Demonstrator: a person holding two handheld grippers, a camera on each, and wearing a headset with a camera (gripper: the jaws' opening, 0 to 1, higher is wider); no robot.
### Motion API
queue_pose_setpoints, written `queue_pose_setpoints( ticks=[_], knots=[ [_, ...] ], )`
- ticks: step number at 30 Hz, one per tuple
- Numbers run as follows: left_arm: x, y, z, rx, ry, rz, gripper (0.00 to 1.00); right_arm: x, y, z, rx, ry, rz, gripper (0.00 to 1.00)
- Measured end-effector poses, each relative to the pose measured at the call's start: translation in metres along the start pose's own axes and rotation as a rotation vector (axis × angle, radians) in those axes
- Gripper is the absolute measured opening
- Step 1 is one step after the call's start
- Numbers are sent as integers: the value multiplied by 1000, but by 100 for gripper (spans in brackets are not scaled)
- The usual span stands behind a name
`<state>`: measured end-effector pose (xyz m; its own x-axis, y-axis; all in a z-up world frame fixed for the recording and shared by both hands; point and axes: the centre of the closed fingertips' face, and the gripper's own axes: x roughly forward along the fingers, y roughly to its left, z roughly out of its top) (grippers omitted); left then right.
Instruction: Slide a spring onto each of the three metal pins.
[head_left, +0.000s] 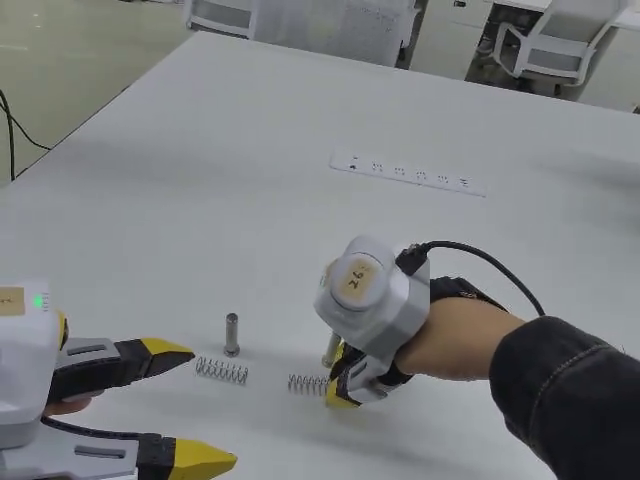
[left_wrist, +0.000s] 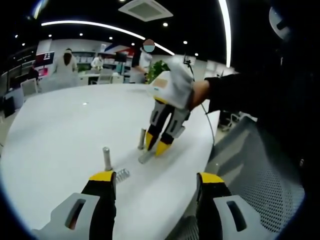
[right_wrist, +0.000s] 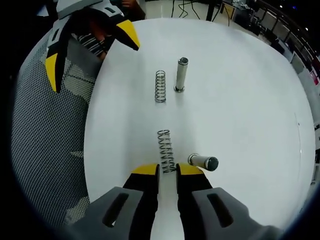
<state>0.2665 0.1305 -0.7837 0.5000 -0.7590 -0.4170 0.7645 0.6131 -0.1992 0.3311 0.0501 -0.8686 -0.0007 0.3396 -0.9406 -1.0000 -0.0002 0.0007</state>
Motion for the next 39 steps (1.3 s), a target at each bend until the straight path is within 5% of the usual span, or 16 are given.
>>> queue_pose_setpoints(
  ticks=[18, 39],
  knots=[
    [5, -7, -5, 30, 34, -38, 60, -15, 13, -8, -59, 45, 6, 8],
    [18, -7, 5, 100, 47, -114, 54, -52, 27, 13, -77, -28, -20, 7]
  ],
)
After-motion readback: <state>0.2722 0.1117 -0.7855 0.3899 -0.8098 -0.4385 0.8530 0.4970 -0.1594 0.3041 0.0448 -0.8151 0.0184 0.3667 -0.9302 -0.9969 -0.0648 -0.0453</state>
